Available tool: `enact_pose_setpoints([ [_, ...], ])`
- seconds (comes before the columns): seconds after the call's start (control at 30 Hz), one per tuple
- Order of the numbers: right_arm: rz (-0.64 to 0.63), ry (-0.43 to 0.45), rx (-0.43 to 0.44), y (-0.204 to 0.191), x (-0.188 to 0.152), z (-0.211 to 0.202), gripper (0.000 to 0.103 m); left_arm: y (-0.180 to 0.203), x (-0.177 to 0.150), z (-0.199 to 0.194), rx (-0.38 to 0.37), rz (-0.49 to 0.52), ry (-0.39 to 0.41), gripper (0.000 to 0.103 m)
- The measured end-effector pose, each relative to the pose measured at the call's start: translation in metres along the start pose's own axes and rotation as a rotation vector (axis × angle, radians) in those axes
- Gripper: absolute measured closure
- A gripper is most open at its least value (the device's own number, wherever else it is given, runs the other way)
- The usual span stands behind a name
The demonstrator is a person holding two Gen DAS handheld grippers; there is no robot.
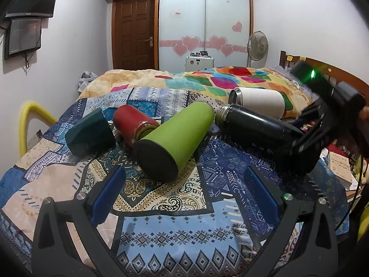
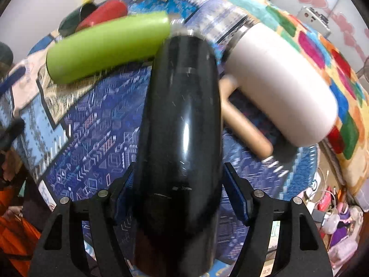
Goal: Flip cup upright
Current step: 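Lift the black thermos with the right tool and swing it toward the left tool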
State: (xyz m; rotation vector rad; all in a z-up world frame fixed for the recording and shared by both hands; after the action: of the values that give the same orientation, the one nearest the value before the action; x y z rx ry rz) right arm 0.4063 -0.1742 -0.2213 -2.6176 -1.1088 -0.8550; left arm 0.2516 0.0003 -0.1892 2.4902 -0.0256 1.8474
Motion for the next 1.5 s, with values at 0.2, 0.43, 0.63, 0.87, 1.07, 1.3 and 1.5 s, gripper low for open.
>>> enact_pose_setpoints([
  [0.2,0.071,-0.036,0.042,0.006,0.014,0.02,0.034,-0.006,-0.002,0.002,0.007,-0.011,-0.008,0.0],
  [0.43,0.1,-0.026,0.024,-0.004,0.019,0.036,0.041,-0.017,-0.002,0.002,0.023,-0.033,-0.011,0.0],
  [0.63,0.071,0.018,-0.034,-0.011,0.01,0.029,0.041,-0.019,0.003,-0.003,0.031,-0.043,0.004,0.0],
  [0.87,0.065,0.092,-0.056,-0.026,-0.005,-0.009,0.041,-0.02,0.014,-0.017,0.042,-0.031,0.031,0.0],
  [1.07,0.066,0.166,-0.049,-0.041,-0.009,-0.051,0.041,-0.019,0.026,-0.037,0.05,-0.025,0.061,0.0],
  [1.3,0.019,0.201,0.006,-0.08,-0.004,-0.056,0.041,-0.026,0.029,-0.061,0.064,-0.028,0.082,0.0],
  [1.5,-0.017,0.133,0.048,-0.108,-0.016,-0.035,0.041,-0.036,0.023,-0.07,0.07,-0.032,0.073,0.0],
])
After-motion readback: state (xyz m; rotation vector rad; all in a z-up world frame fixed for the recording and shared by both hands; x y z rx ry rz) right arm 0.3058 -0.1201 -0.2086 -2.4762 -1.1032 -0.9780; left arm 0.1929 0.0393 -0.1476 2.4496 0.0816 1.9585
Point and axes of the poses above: each gripper's, at about its wrist camera, not at the fingertips, and z roughly the way its jaws point, y to its right, x to its top, the point moved 5 cm from there along z, roughly the way its jaws point, and after that the axes turned 14 degrees about y, right-handed, at the moved point
